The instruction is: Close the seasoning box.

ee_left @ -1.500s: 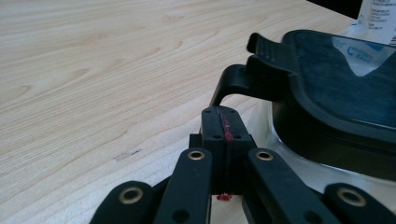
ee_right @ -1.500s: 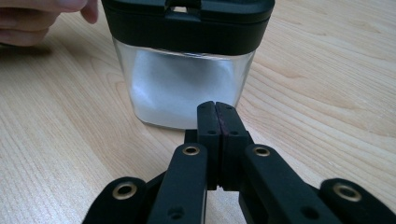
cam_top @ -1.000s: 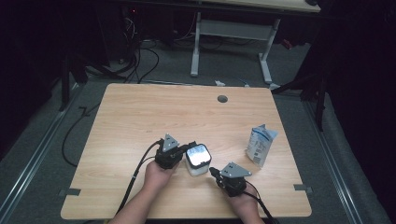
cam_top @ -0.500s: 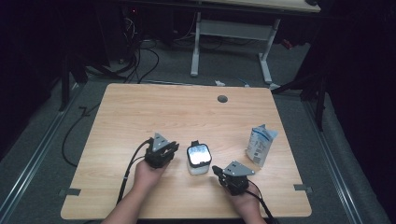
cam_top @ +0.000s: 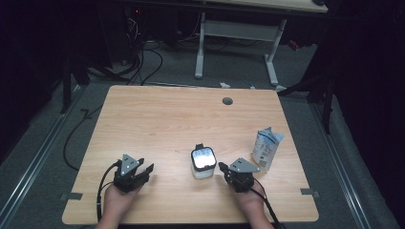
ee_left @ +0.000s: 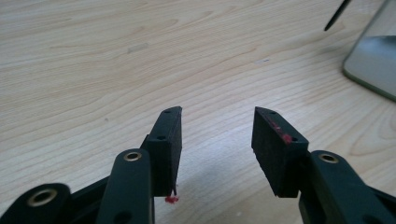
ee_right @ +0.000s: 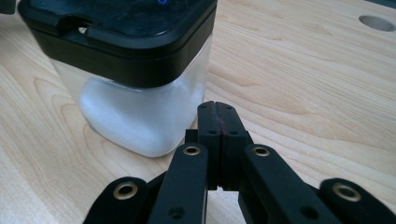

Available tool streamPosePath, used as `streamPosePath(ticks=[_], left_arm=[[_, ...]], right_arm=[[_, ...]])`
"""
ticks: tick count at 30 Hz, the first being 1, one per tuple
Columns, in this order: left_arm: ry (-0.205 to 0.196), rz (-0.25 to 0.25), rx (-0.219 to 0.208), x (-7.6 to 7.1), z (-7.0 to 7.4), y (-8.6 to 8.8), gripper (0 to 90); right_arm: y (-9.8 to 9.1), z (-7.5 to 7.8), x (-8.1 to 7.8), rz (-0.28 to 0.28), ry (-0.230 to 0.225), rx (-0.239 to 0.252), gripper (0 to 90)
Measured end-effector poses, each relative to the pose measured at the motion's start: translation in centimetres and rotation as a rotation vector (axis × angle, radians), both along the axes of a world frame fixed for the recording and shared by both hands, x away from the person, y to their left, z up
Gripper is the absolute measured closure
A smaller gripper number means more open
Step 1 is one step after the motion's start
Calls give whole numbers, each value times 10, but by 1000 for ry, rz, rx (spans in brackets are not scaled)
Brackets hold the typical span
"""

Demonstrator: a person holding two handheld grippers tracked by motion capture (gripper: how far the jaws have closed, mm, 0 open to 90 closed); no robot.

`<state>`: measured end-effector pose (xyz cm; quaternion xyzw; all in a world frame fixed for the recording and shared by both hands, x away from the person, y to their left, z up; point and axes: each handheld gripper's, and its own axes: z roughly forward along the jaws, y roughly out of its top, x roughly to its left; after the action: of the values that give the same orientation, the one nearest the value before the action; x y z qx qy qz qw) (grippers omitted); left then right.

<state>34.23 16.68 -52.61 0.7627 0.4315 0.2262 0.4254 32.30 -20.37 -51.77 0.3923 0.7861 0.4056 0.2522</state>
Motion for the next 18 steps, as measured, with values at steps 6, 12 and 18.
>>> streamPosePath(ticks=[6, 12, 18], left_arm=[[-16, 5, -7, 1, 0, 0, 528], [-16, 6, -16, 1, 2, 0, 526], [-15, 11, -16, 1, 1, 2, 525]], right_arm=[[3, -2, 2, 7, 4, -7, 898], [4, -1, 2, 11, -3, -10, 898], [8, -2, 1, 32, -3, -12, 899]])
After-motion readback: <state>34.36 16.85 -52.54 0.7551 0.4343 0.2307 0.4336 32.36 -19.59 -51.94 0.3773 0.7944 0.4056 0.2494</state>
